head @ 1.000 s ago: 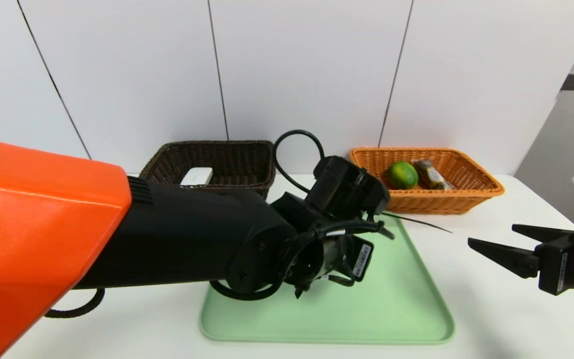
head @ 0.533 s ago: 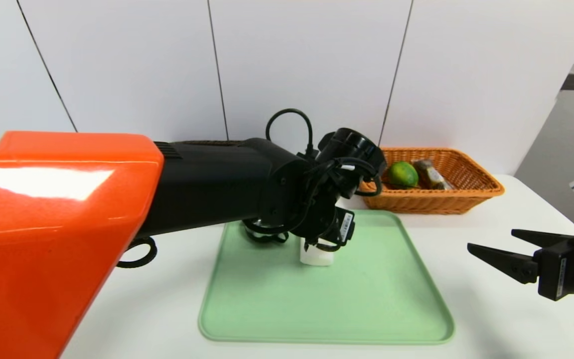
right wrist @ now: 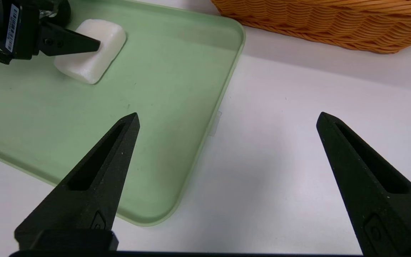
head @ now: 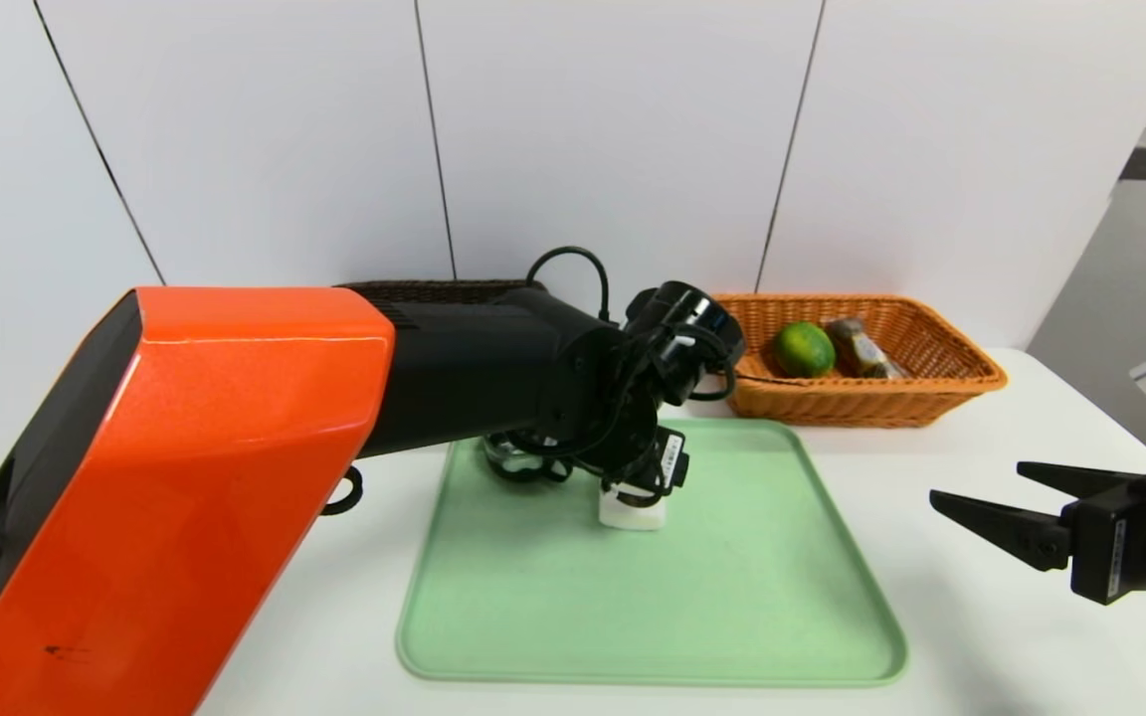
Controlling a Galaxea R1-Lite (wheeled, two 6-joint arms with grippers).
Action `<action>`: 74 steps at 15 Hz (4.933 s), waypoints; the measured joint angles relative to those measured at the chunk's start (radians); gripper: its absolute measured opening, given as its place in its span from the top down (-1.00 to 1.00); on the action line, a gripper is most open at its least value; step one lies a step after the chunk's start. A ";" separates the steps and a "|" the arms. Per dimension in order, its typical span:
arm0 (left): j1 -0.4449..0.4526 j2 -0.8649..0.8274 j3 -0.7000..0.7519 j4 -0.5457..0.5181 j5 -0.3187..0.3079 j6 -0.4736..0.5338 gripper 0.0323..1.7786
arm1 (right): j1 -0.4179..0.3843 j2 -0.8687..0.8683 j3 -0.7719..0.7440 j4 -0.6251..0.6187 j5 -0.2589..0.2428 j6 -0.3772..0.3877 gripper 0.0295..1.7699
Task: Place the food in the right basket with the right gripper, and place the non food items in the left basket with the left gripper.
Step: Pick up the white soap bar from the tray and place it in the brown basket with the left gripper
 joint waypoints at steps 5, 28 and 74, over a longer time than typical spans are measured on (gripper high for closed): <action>-0.001 -0.007 -0.005 0.001 -0.027 -0.022 -0.88 | 0.007 0.004 0.005 -0.001 0.000 -0.002 -0.93; -0.020 0.060 -0.002 -0.005 -0.057 -0.117 -0.10 | 0.023 0.006 0.010 -0.001 -0.004 -0.001 -0.93; 0.481 -0.089 0.389 -0.815 -0.135 0.293 -0.08 | 0.031 0.039 -0.005 -0.001 -0.011 -0.020 -0.93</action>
